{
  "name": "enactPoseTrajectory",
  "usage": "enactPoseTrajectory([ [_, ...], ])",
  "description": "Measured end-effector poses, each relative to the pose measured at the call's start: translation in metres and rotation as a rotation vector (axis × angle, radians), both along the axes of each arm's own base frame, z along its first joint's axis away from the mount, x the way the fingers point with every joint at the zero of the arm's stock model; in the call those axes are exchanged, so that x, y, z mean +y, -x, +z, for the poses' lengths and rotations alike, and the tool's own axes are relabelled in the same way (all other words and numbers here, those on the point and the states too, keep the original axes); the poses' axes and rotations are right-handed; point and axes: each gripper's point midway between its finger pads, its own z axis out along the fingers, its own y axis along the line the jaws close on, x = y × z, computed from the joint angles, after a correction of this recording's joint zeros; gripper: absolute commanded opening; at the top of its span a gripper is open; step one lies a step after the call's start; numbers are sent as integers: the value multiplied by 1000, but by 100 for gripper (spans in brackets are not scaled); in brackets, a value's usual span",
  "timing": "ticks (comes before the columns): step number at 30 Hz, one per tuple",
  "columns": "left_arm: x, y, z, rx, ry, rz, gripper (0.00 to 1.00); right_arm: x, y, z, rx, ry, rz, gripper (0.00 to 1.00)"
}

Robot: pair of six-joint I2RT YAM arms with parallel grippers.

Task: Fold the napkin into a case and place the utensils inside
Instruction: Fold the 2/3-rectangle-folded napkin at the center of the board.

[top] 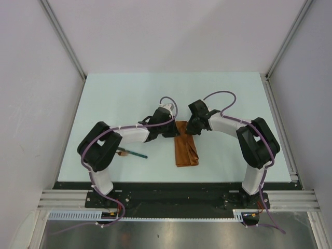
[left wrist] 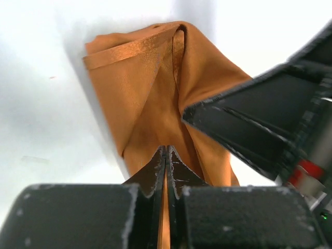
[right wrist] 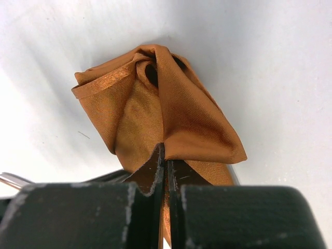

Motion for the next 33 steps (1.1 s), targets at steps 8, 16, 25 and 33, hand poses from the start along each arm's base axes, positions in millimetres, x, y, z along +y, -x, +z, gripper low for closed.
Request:
enactPoseTrajectory([
  [8,12,1,8,-16,0,24,4,9,-5,3,-20,57,-7,0],
  [16,40,32,-11,-7,-14,22,50,22,-1,-10,-9,75,-81,0],
  [25,29,37,28,-97,103,-38,82,28,-2,-8,-27,70,-147,1],
  [33,20,50,-3,-36,65,-78,82,30,-3,-7,-19,46,-184,1],
])
